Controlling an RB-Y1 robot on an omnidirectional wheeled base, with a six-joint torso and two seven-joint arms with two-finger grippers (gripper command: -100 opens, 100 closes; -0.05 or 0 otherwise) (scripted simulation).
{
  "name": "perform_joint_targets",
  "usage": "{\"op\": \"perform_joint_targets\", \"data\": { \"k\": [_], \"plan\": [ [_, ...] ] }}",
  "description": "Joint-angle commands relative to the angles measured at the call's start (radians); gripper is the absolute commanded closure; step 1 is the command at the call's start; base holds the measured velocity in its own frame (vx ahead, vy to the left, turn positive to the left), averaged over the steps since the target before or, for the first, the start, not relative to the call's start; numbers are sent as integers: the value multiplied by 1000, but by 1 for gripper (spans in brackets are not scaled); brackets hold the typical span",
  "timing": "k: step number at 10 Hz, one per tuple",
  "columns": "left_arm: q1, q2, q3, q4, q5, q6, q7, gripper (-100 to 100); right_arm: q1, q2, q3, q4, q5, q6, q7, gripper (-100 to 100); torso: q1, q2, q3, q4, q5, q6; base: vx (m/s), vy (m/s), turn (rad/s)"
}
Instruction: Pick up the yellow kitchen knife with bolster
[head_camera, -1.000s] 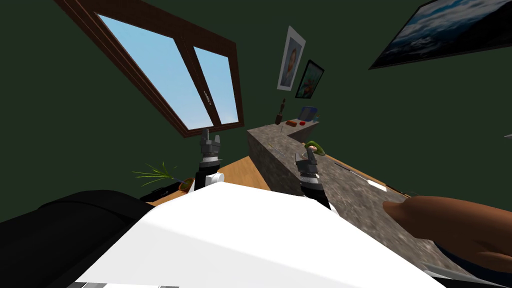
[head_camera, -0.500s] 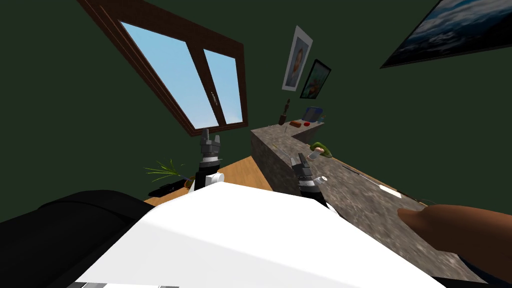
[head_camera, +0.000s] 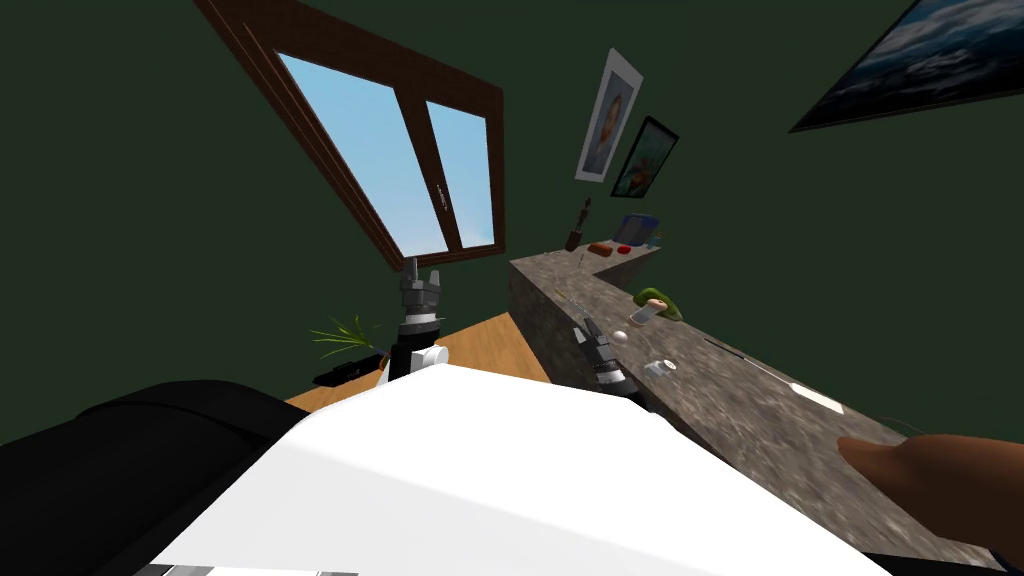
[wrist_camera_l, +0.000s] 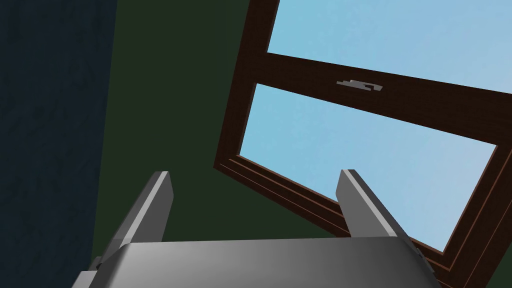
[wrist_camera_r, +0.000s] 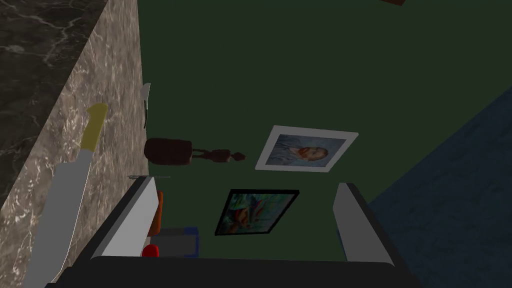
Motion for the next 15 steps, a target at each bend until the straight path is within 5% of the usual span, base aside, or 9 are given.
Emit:
{"op": "perform_joint_targets", "data": {
  "k": [1, 8, 10, 11, 15],
  "plan": [
    [0, 0, 0, 0, 0, 0, 0, 0, 1, -30, 3, 12, -1, -10, -3, -100, 0, 0, 0, 0, 0, 0, -6, 25, -2],
    [0, 0, 0, 0, 0, 0, 0, 0, 47, -266, 126, 137, 4, -46, -18, -100, 0, -1, 0, 0, 0, 0, 6, 98, 95],
    [0, 0, 0, 0, 0, 0, 0, 0, 47, -317, 126, 137, 4, -46, -18, -100, 0, -1, 0, 0, 0, 0, 13, 66, 40],
    [0, 0, 0, 0, 0, 0, 0, 0, 57, -352, 160, 170, 7, -55, -20, -100, -4, -1, 0, 0, -1, 0, 22, 71, 141],
    [0, 0, 0, 0, 0, 0, 0, 0, 67, -462, 194, 204, 10, -64, -22, -100, -3, -1, -1, 0, -1, 0, 21, 64, 74]
  ]
}}
